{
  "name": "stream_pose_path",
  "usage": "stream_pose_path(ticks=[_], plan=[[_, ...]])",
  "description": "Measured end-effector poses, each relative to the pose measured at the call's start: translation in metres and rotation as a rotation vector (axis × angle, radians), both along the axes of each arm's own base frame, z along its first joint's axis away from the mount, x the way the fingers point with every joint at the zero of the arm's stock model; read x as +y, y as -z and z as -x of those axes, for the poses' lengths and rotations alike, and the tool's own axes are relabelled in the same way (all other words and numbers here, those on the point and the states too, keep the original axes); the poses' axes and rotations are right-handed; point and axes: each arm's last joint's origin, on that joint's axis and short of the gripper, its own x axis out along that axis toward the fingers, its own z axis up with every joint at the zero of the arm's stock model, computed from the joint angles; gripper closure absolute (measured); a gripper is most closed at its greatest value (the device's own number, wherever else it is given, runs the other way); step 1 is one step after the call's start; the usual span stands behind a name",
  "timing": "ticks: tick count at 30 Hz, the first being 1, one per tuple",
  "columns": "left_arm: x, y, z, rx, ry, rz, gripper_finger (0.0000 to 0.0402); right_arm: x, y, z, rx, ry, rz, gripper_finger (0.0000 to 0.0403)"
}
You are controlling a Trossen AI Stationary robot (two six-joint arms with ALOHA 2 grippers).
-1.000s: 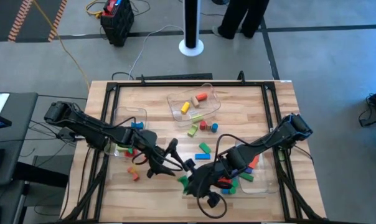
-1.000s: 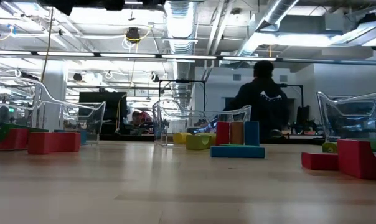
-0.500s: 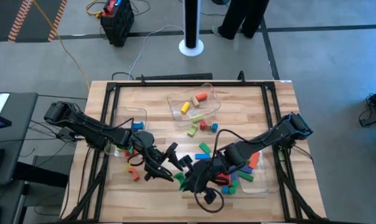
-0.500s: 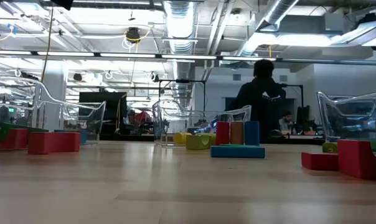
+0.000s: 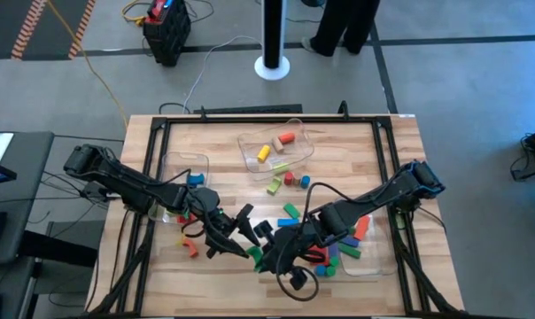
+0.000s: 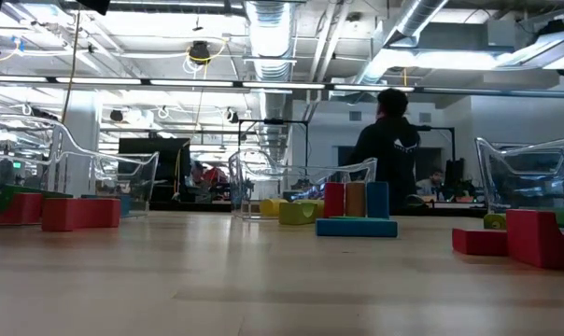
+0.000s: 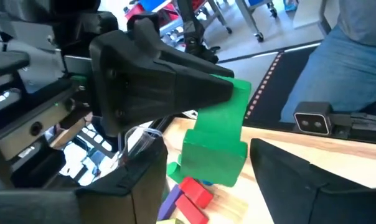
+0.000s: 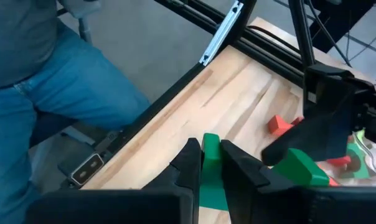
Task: Sort blocks by size
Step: Put the green arch block into the left transparent bin
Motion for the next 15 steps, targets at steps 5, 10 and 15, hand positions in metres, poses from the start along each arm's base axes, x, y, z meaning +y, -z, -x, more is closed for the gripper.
stream_pose_path(ticks=[5, 10, 15], plan=[[0.0000, -0.0001, 0.0000, -0.001, 0.001, 0.000, 0.0200, 0.0001, -0.0001, 0.0000, -0.001, -0.006, -0.001, 0.0330], [-0.0005, -0.0001, 0.0003, 0.001, 0.019, 0.004, 0.0217, 0.0002, -0.0001, 0.0000, -0.005, -0.012, 0.006, 0.0330], [-0.0005, -0.0001, 0.0004, 0.002, 0.021, 0.006, 0.0229, 0.0002, -0.0001, 0.0000, -0.005, -0.012, 0.006, 0.0330]])
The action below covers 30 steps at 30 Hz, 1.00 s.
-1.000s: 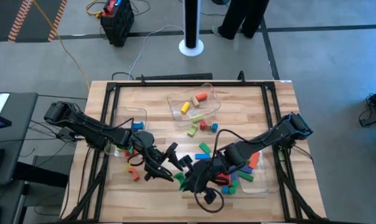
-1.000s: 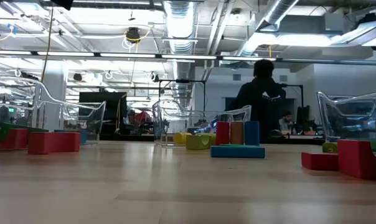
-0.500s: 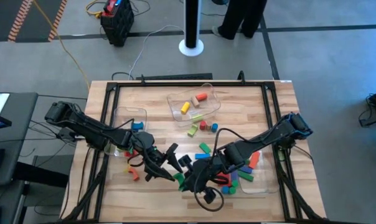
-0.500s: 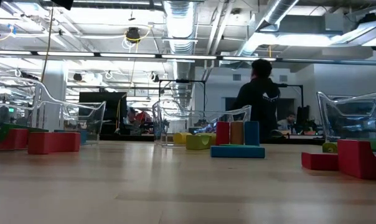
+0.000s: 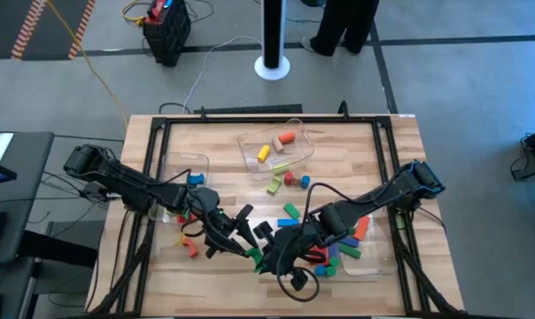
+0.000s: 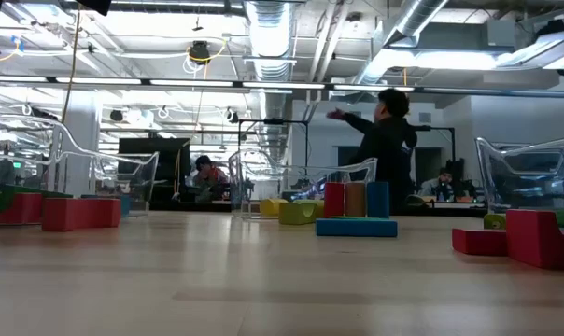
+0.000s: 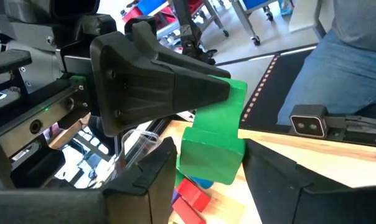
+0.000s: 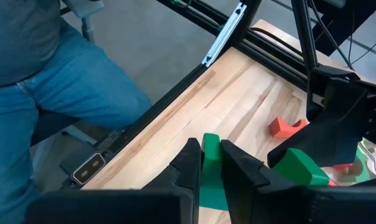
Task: Sort blocks by size
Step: Put the green arch block into the left transparent bin
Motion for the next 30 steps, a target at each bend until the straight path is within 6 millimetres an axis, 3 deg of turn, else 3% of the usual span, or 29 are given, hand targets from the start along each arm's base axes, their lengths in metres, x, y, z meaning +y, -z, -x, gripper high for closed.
stream_pose_path(ticks=[16, 24, 30], plan=[[-0.0013, 0.0011, 0.0006, 0.005, 0.006, -0.011, 0.0267, -0.0023, 0.0008, -0.0008, 0.020, 0.022, -0.020, 0.0325], [-0.0018, 0.0028, 0.0011, 0.023, 0.009, -0.016, 0.0271, -0.0034, 0.0022, -0.0005, 0.041, 0.033, -0.028, 0.0292], [-0.0016, 0.0056, 0.0016, 0.052, 0.008, -0.024, 0.0272, -0.0040, 0.0027, -0.0004, 0.050, 0.051, -0.029, 0.0232]])
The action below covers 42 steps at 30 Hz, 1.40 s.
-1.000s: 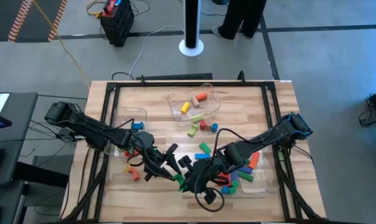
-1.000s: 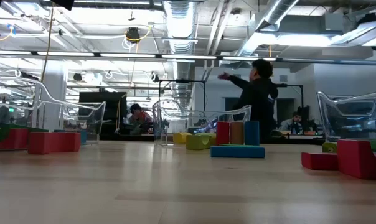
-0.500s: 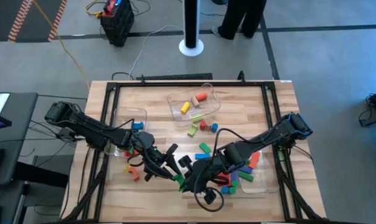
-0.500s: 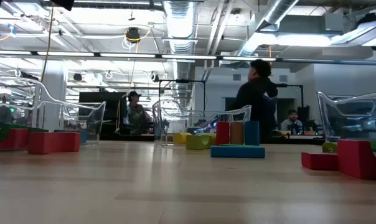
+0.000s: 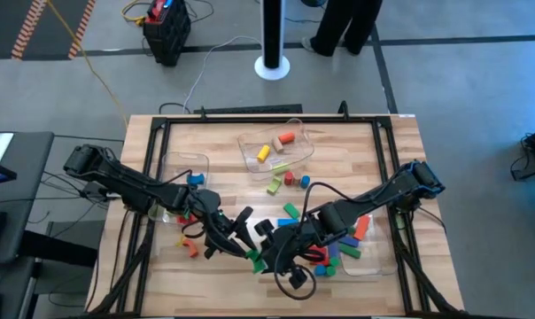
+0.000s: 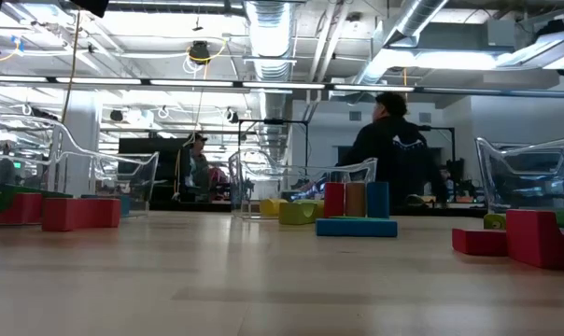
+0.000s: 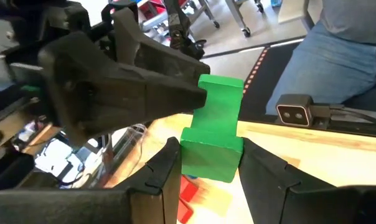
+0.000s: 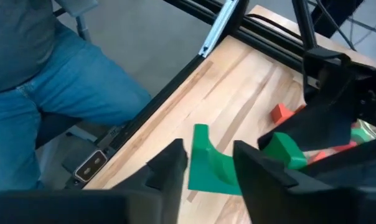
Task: Sort blocks by size
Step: Put the green arch block into the left transparent bin
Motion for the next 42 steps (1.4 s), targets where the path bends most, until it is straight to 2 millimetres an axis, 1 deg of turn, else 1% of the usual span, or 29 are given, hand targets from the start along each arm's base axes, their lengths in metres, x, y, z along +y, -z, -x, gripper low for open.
stream_pose_path(ticks=[4, 7, 11, 15, 20, 23, 27, 31, 34, 38, 42], plan=[[0.000, 0.002, 0.000, 0.020, -0.004, -0.004, 0.0272, -0.001, 0.002, 0.001, 0.024, 0.029, 0.002, 0.0184], [0.001, 0.004, 0.000, 0.039, -0.033, -0.018, 0.0272, -0.002, 0.003, 0.002, 0.051, 0.040, 0.001, 0.0162], [0.003, 0.009, 0.002, 0.097, -0.094, -0.054, 0.0272, -0.003, 0.007, 0.005, 0.101, 0.062, 0.009, 0.0157], [0.007, 0.013, 0.006, 0.158, -0.168, -0.098, 0.0273, -0.002, 0.011, 0.011, 0.160, 0.109, 0.049, 0.0158], [0.014, 0.007, 0.018, 0.219, -0.280, -0.137, 0.0273, -0.006, 0.010, 0.019, 0.208, 0.166, 0.085, 0.0158], [0.021, -0.001, 0.032, 0.252, -0.361, -0.156, 0.0273, -0.008, 0.012, 0.026, 0.260, 0.221, 0.119, 0.0158], [0.031, -0.015, 0.057, 0.296, -0.494, -0.167, 0.0273, -0.014, 0.018, 0.034, 0.357, 0.301, 0.184, 0.0158], [0.043, -0.029, 0.084, 0.319, -0.649, -0.125, 0.0273, -0.018, 0.026, 0.041, 0.438, 0.364, 0.223, 0.0159], [0.054, -0.038, 0.104, 0.321, -0.861, -0.060, 0.0273, -0.021, 0.030, 0.045, 0.476, 0.392, 0.255, 0.0159], [0.070, -0.045, 0.129, 0.375, -1.128, 0.009, 0.0273, -0.024, 0.031, 0.045, 0.483, 0.408, 0.263, 0.0159], [0.083, -0.050, 0.148, 0.453, -1.293, 0.142, 0.0273, -0.026, 0.031, 0.043, 0.481, 0.411, 0.263, 0.0159]])
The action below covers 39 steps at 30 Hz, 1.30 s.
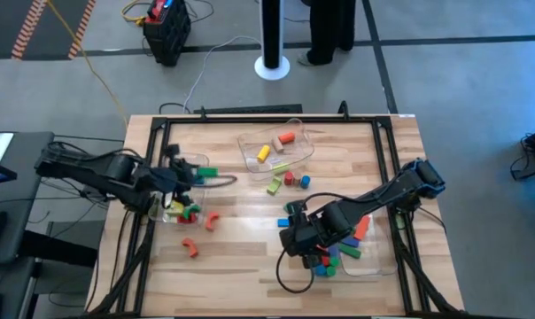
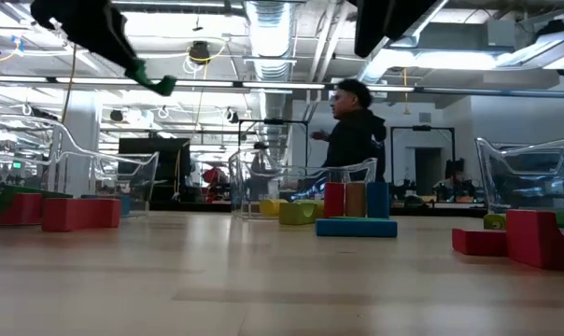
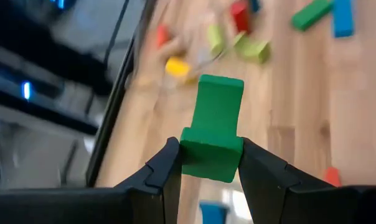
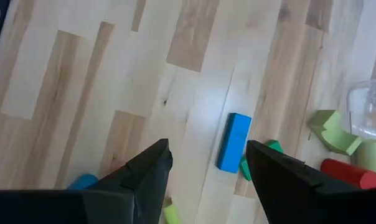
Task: Sort blocks by size
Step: Put the green arch block into the left transparent bin
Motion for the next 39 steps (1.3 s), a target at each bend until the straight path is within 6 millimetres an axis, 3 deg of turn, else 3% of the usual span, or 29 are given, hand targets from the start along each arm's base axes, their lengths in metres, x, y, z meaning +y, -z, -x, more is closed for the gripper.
stream_pose_path(ticks=[14, 30, 39], plan=[[0.015, 0.026, 0.021, 0.361, -0.357, 0.120, 0.0273, -0.003, 0.000, 0.000, 0.010, 0.005, 0.005, 0.0159], [0.011, 0.052, 0.021, 0.478, -0.348, 0.242, 0.0273, -0.002, 0.000, 0.001, 0.012, 0.008, 0.003, 0.0159], [0.010, 0.056, 0.021, 0.493, -0.341, 0.269, 0.0273, -0.002, 0.000, 0.001, 0.013, 0.008, 0.004, 0.0159]])
